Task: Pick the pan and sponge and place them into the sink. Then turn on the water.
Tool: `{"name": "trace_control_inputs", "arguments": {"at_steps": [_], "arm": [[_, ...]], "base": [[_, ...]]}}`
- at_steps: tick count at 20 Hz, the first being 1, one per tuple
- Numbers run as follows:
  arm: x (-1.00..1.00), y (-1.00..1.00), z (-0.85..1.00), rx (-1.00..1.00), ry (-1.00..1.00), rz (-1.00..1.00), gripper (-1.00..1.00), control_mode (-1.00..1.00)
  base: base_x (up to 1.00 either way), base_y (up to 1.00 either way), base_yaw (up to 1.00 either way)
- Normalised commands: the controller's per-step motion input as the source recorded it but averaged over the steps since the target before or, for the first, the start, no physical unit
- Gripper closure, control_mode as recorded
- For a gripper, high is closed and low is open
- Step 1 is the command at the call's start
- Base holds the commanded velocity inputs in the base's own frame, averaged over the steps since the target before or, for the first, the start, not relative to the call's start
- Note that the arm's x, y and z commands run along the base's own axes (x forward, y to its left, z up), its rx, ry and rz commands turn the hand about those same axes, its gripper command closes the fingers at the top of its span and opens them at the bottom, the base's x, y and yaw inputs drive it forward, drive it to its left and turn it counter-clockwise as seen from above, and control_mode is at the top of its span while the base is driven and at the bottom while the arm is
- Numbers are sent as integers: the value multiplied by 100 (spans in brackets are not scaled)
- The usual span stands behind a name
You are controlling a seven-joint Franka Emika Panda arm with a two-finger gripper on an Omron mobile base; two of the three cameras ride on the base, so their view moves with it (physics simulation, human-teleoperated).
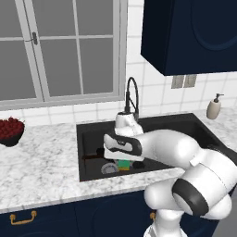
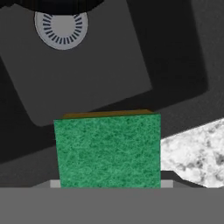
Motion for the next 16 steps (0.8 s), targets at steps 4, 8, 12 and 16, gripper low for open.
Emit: {"name": "trace_control_inputs", "arguments": {"at_steps": [4, 8, 12, 16], "arm": [[86, -1, 5, 1, 12, -1, 100, -100], [85, 0, 1, 0, 13, -1, 100, -100], [69, 0, 0, 0, 10, 0, 100, -100], [55, 0, -1, 0, 7, 0, 100, -100]], "base": [[0, 0, 0], [0, 0, 0], [0, 0, 0], [0, 0, 0]]}}
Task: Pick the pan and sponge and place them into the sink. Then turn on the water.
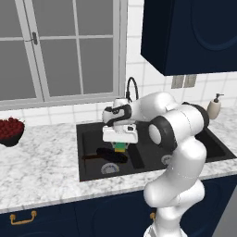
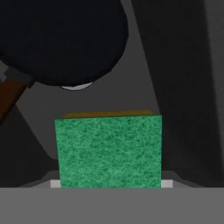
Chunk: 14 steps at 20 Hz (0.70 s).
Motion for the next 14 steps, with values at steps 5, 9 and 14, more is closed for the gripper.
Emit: {"name": "trace_control_inputs", "arguments": {"at_steps": [5, 9, 14], "arm": [[41, 0, -26, 0, 3, 0, 100, -100], [28, 0, -43, 0, 0, 0, 100, -100], [22, 0, -36, 0, 0, 0, 100, -100]], "base": [[0, 0, 0], [0, 0, 0], [0, 0, 0]]}}
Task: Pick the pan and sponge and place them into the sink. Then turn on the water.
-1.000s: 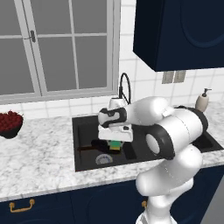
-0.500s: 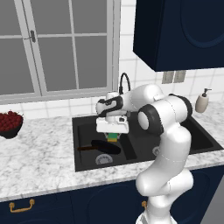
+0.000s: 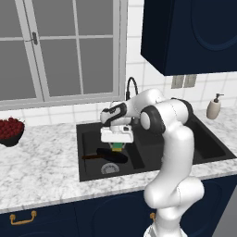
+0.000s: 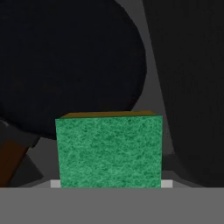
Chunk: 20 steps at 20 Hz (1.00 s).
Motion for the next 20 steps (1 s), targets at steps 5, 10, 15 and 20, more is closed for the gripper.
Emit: {"name": "trace_control_inputs", "arguments": {"at_steps": [5, 10, 15, 20], "arm": [[32, 7, -21, 0, 0, 0, 100, -100], [33, 13, -19, -2, 0, -1, 100, -100], [29, 13, -37, -3, 0, 0, 100, -100], [13, 9, -30, -1, 0, 0, 100, -100]], "base": [[0, 0, 0], [0, 0, 0], [0, 0, 0], [0, 0, 0]]}}
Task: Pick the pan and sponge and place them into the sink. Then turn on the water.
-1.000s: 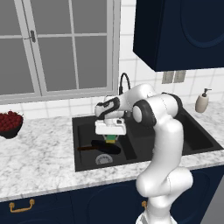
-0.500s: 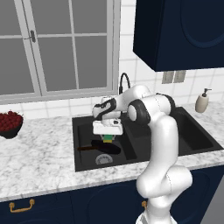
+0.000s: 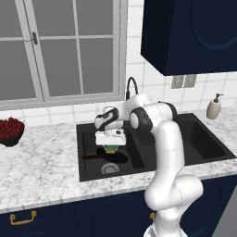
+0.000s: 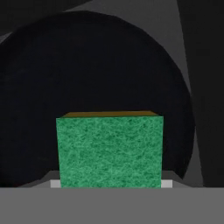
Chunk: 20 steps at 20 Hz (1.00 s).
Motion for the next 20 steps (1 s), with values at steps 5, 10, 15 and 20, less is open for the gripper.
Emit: {"name": "trace_control_inputs", "arguments": {"at_steps": [5, 10, 15, 20], "arm": [[4, 3, -28, 0, 0, 0, 100, -100], [2, 0, -28, 0, 0, 0, 100, -100], [0, 0, -28, 0, 0, 0, 100, -100], [0, 0, -14, 0, 0, 0, -100, -100]], "base": [[0, 0, 0], [0, 0, 0], [0, 0, 0], [0, 0, 0]]}}
